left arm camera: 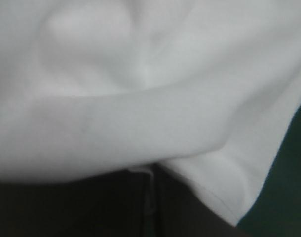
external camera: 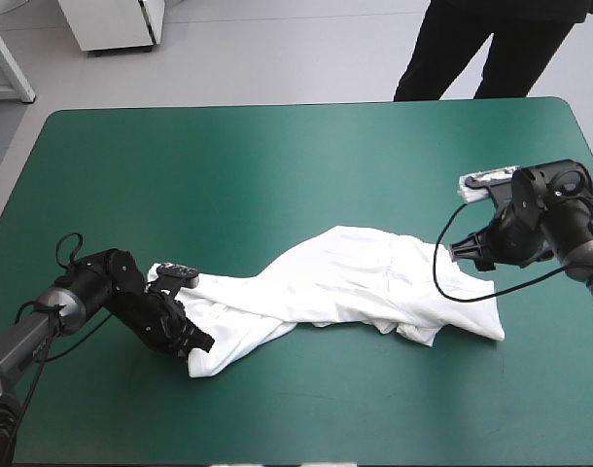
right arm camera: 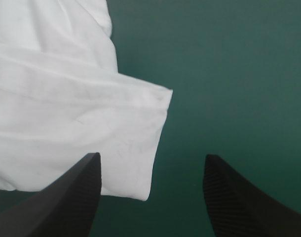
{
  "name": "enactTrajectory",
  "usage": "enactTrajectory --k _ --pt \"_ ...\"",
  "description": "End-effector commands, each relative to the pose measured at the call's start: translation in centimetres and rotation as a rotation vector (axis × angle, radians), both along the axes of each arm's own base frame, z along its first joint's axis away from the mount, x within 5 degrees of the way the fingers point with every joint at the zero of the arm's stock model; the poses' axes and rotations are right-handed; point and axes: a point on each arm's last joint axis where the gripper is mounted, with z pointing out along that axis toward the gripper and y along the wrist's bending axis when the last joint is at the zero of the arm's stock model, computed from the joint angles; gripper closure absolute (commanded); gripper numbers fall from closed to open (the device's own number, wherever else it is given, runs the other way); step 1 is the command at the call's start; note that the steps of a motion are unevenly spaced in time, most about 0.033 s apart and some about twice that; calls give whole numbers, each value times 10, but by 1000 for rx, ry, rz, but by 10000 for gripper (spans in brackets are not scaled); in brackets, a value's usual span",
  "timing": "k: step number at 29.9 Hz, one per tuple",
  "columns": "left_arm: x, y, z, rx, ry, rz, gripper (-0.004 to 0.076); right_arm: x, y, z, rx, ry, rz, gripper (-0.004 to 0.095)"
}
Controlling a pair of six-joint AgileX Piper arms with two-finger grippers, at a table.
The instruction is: Fold the cloth
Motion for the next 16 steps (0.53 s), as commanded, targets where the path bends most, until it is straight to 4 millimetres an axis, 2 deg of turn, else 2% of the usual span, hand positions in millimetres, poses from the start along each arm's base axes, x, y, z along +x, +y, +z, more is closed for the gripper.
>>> enactTrajectory --k 1,4,9,12,16 --pt "-2 -8 14 -58 -38 -3 746 3 -11 -18 21 42 -39 324" --pt "-3 -8 14 -58 -37 -4 746 10 -13 -46 18 109 -33 324" --pt "-3 -7 14 -50 -36 -10 746 29 -9 -80 33 186 -25 325" --pt "-4 -7 14 -48 -31 -14 746 36 -10 -94 16 213 -18 325" --pt "-4 -7 14 -49 -25 -16 746 43 -9 -103 17 204 -14 325"
